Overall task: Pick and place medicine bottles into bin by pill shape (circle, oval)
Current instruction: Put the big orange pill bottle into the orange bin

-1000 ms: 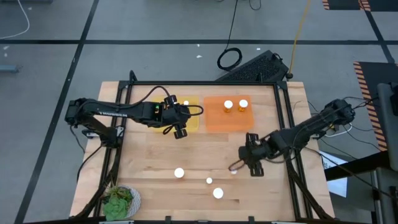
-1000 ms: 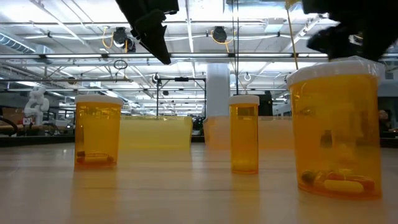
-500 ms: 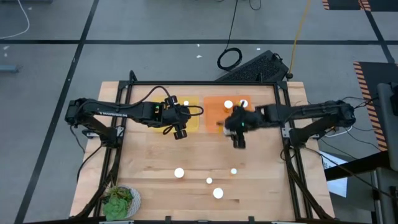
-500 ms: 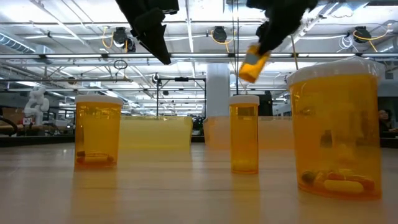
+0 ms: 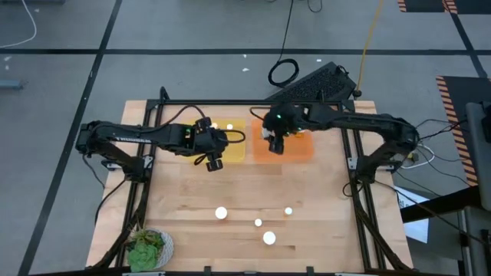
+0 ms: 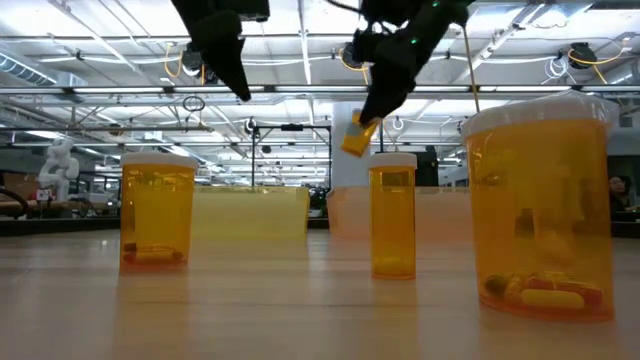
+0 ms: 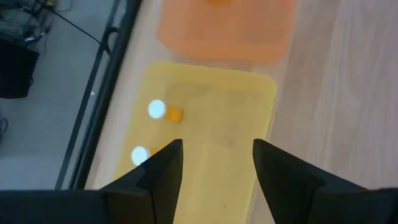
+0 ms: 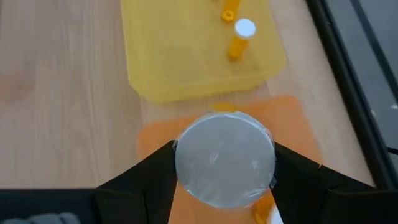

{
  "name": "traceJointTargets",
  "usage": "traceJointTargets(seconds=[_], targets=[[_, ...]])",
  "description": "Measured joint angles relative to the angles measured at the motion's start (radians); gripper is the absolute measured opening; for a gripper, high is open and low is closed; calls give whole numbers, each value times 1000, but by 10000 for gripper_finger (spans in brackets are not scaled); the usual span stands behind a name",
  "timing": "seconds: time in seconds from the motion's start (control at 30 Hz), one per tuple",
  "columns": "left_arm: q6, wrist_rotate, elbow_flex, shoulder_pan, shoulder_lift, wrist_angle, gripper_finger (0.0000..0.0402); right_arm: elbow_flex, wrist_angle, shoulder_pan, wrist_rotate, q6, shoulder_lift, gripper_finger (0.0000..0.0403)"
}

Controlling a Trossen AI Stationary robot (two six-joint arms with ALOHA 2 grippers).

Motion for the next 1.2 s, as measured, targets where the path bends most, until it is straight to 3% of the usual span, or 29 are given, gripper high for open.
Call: traceJointTargets(seconds=[0.4,0.67,1.2], targets=[[-107,-95,-1,-34,-83,-124,198,93,-25,-100,-4,-52,224,212],[-175,-188,1,-52,-103,-184,198,94,-29,-132,-4,-46,260,212],[-161,-188,1,-60,-100,-150,198,23,41,-182,-33,28,259,212]])
